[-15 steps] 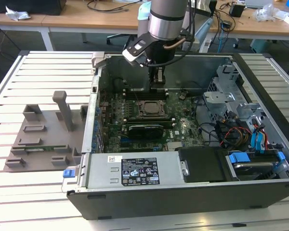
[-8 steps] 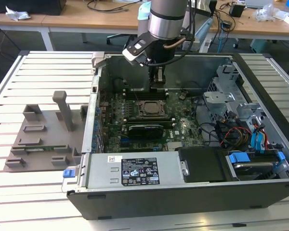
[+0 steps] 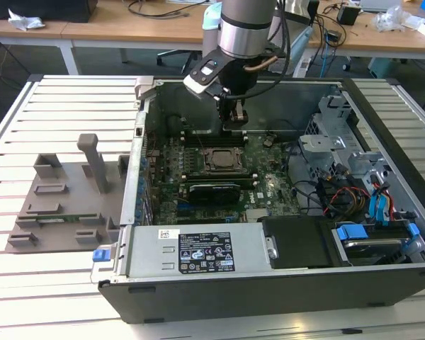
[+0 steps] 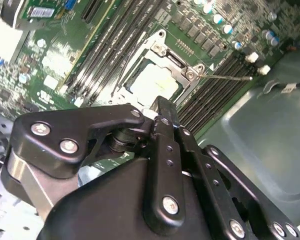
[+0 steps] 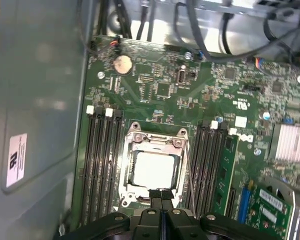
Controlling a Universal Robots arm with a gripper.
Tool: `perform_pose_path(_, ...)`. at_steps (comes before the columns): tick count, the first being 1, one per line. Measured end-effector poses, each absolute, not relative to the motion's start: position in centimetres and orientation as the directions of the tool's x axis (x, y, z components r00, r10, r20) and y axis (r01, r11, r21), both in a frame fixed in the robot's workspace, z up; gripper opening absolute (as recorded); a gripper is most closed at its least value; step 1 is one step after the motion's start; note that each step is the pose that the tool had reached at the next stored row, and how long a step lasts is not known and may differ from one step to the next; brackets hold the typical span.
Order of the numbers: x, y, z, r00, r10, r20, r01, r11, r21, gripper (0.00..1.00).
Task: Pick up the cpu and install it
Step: 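Install the first cpu locking lever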
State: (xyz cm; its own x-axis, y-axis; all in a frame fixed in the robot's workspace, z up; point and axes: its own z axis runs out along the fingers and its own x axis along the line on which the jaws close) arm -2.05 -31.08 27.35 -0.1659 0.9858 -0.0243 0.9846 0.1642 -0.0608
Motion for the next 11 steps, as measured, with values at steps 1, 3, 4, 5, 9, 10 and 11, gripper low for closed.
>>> perform_pose_path(1, -2.05, -31.08, 27.35, -0.186, 0.982, -0.024, 0.981, 0.185, -0.061, 0.11)
perform_pose_path(3, -2.05, -31.08, 27.36, -0.246, 0.969, -0.024, 0.968, 0.244, -0.061, 0.11)
perform_pose_path(4, -2.05, -31.08, 27.35, -0.288, 0.957, -0.024, 0.956, 0.286, -0.061, 0.11)
perform_pose_path(5, -2.05, -31.08, 27.36, -0.311, 0.950, -0.024, 0.949, 0.309, -0.061, 0.11)
perform_pose_path(9, -2.05, -31.08, 27.35, -0.412, 0.911, -0.024, 0.910, 0.410, -0.061, 0.11)
perform_pose_path(10, -2.05, -31.08, 27.35, -0.433, 0.901, -0.024, 0.900, 0.431, -0.061, 0.11)
perform_pose_path(11, -2.05, -31.08, 27.35, -0.453, 0.891, -0.024, 0.890, 0.451, -0.061, 0.11)
